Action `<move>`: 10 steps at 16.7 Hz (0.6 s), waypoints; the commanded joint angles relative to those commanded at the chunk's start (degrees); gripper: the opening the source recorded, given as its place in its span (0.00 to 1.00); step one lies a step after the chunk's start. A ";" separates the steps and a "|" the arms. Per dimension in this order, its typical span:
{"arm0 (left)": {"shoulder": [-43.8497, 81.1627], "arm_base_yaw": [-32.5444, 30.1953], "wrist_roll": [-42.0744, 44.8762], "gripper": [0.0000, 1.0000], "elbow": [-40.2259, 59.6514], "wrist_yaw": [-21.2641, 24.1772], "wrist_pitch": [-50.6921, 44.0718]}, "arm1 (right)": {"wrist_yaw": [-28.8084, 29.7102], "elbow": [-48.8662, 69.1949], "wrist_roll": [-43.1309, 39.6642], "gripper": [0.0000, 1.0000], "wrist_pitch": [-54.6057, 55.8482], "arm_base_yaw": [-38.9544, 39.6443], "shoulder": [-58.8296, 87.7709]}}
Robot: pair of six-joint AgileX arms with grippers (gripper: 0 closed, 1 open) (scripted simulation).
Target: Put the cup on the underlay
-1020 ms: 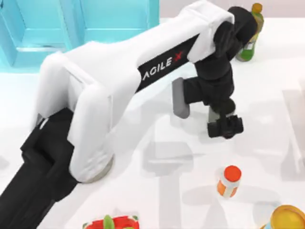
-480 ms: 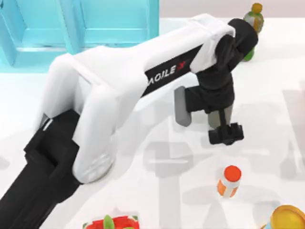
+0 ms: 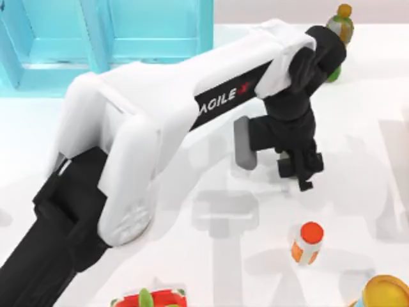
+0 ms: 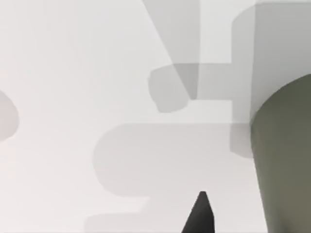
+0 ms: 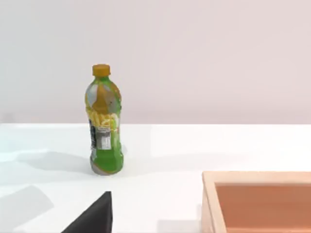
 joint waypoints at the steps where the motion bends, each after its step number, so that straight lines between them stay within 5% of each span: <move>1: 0.00 0.00 0.00 0.17 0.00 0.00 0.00 | 0.00 0.00 0.00 1.00 0.00 0.00 0.00; 4: 0.00 0.00 0.00 0.00 0.00 0.00 0.00 | 0.00 0.00 0.00 1.00 0.00 0.00 0.00; 10: 0.00 0.00 0.00 0.00 0.00 0.00 0.00 | 0.00 0.00 0.00 1.00 0.00 0.00 0.00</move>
